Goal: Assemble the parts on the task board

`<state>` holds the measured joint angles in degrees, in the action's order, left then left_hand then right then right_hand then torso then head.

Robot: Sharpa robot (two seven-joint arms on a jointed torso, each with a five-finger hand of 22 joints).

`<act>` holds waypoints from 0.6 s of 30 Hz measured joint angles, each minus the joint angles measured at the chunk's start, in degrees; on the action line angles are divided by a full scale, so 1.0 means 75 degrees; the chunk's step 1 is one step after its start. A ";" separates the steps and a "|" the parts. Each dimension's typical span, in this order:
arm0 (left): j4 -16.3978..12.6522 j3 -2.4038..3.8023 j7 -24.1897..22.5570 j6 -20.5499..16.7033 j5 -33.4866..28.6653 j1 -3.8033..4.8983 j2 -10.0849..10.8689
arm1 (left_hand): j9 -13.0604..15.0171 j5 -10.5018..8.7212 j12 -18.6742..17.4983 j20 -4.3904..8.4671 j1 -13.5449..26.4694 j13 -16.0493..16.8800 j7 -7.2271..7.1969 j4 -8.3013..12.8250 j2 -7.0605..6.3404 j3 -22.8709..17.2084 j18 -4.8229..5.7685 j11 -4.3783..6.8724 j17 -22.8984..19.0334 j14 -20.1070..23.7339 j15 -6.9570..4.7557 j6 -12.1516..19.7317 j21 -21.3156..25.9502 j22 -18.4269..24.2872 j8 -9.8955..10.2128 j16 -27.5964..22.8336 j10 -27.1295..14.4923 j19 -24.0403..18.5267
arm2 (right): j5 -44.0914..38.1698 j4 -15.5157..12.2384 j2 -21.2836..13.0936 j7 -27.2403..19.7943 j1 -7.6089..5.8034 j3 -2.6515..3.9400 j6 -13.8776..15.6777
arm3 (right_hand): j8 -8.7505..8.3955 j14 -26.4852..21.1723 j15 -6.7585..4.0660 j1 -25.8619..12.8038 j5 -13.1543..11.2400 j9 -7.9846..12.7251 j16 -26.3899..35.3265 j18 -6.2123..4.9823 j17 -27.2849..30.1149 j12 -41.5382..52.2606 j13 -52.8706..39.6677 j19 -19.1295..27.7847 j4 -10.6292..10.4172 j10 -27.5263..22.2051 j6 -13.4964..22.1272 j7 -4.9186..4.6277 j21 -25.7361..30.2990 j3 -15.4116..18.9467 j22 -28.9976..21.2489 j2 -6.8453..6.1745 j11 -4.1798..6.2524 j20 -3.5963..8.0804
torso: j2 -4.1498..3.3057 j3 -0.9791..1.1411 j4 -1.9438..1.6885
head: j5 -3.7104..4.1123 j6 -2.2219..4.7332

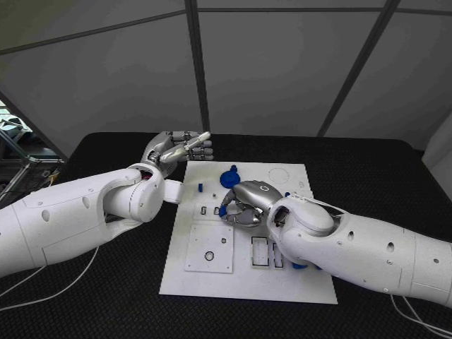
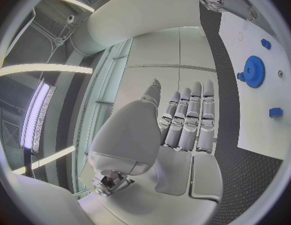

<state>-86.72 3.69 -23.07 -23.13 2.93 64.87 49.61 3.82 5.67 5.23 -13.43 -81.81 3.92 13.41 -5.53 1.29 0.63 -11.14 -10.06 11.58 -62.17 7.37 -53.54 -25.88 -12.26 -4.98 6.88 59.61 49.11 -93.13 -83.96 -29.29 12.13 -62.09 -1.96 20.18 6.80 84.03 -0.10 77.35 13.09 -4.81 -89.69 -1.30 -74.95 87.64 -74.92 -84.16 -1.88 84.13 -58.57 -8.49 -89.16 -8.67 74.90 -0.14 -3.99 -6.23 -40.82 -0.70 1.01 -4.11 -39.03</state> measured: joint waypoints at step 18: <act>0.0016 0.0000 0.0017 0.0022 0.0001 0.0000 0.0023 | 0.0000 0.0000 0.0000 0.0000 0.0000 0.0000 0.0000 0.0000 0.0000 0.0000 0.0001 0.0000 -0.0001 0.0000 0.0000 0.0000 0.0000 0.0001 0.0000 0.0000 0.0000 0.0000 | -0.0487 -0.0678 -0.0320 0.0521 -0.0081 0.0010 -0.0250 | 0.0000 0.0000 0.0000 -0.0062 0.0000 -0.0007 0.0000 0.0000 0.0002 0.0000 0.0000 0.0000 -0.0022 0.0000 0.0000 0.0000 -0.0032 -0.0023 0.0000 0.0002 0.0000 0.0000 | 0.0011 -0.0009 0.0007 | 0.0022 0.0042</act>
<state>-86.60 3.69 -22.94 -22.96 2.93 64.87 49.78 3.82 5.68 5.23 -13.43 -81.81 3.92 13.41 -5.53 1.29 0.63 -11.14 -10.06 11.58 -62.17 7.37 -53.54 -25.88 -12.25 -4.98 6.88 59.61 49.12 -96.78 -89.05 -31.68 16.04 -62.69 -1.89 18.31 6.80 84.03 -0.10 76.88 13.09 -4.86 -89.69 -1.30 -74.93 87.64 -74.92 -84.16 -2.04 84.13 -58.57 -8.49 -89.40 -8.83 74.90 -0.12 -3.99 -6.23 -40.74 -0.76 1.06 -3.94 -38.71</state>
